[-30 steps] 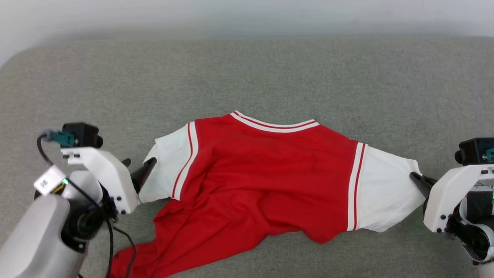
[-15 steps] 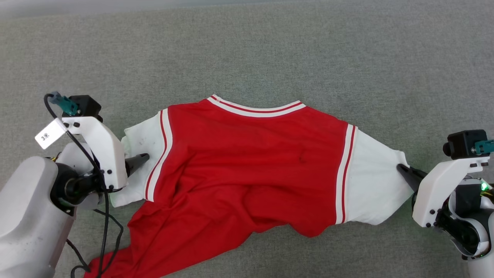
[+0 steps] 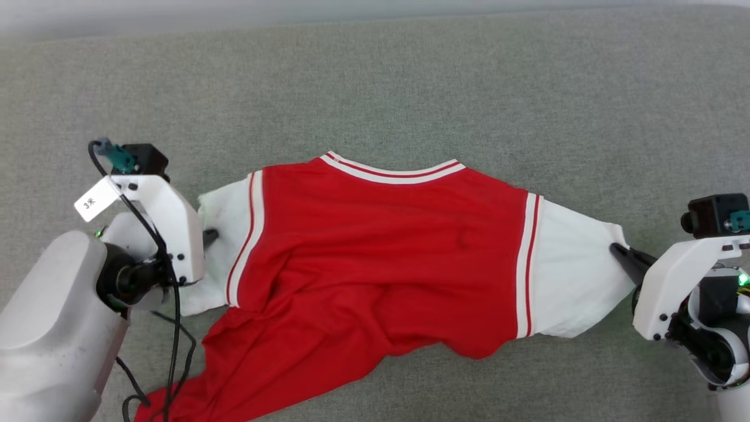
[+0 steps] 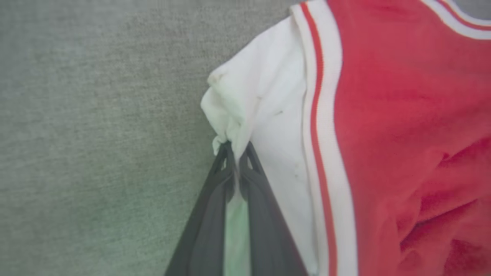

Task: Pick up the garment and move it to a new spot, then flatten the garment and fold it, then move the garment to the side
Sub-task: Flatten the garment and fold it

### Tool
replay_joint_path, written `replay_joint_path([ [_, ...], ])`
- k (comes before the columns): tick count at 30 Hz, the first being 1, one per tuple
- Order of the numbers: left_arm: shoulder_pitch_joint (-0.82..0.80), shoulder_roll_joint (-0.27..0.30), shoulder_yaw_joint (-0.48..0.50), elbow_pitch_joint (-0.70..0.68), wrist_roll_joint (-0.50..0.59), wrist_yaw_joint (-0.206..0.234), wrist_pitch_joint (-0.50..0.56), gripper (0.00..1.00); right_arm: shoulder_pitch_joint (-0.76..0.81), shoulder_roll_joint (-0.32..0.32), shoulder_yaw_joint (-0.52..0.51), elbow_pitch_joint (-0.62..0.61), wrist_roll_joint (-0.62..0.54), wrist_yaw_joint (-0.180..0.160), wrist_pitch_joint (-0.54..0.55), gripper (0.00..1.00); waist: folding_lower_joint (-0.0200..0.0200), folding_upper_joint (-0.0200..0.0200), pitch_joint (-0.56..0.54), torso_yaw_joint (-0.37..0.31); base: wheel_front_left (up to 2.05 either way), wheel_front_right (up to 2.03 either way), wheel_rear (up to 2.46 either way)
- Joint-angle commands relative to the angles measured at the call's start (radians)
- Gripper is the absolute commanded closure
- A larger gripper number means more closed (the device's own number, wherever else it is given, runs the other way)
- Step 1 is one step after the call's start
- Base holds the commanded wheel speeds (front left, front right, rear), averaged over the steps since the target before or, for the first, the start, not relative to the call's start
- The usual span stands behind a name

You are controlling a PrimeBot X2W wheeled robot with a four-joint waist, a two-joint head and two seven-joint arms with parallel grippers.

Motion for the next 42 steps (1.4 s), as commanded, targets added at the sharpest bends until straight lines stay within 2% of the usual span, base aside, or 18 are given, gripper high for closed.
replay_joint_path([
  [1,-0.029,-0.008,-0.003,0.001,0.022,-0.011,-0.047,1.00,-0.019,-0.017,-0.010,0.003,-0.006,-0.001,-0.002,1.00,0.0000,0.0000,-0.027,0.010,0.00,0.00,0.00],
  [9,-0.122,0.006,0.005,0.009,0.126,-0.011,-0.223,1.00,-0.087,-0.068,-0.012,0.047,-0.027,-0.001,-0.025,1.00,0.0000,0.0000,-0.109,0.025,0.00,0.00,0.00],
  [14,-0.210,0.018,0.021,0.040,0.167,-0.013,-0.308,1.00,-0.206,-0.085,-0.017,0.123,-0.040,-0.001,-0.069,1.00,0.0000,0.0000,-0.127,0.017,0.00,0.00,0.00],
  [17,-0.280,0.021,0.026,0.070,0.208,0.005,-0.364,1.00,-0.307,-0.079,-0.009,0.174,-0.044,-0.001,-0.106,1.00,0.0000,0.0000,-0.121,0.011,0.00,0.00,0.00],
  [25,-0.534,-0.004,0.039,0.151,0.308,0.044,-0.541,1.00,-0.662,-0.108,0.026,0.300,-0.092,-0.002,-0.233,1.00,0.0000,0.0000,-0.031,-0.004,0.00,0.00,0.00],
  [28,-0.631,0.002,0.029,0.184,0.349,0.042,-0.597,1.00,-0.802,-0.121,0.028,0.341,-0.145,-0.002,-0.295,1.00,0.0000,0.0000,0.010,-0.010,0.00,0.00,0.00],
  [35,-0.856,-0.001,0.030,0.251,0.418,0.043,-0.736,1.00,-1.096,-0.093,-0.010,0.423,-0.253,-0.002,-0.418,1.00,0.0000,0.0000,0.112,-0.010,0.00,0.00,0.00],
  [42,-0.985,-0.017,0.025,0.305,0.436,0.021,-0.799,1.00,-1.265,-0.074,0.004,0.499,-0.304,-0.002,-0.486,1.00,0.0000,0.0000,0.201,-0.006,0.00,0.00,0.00],
])
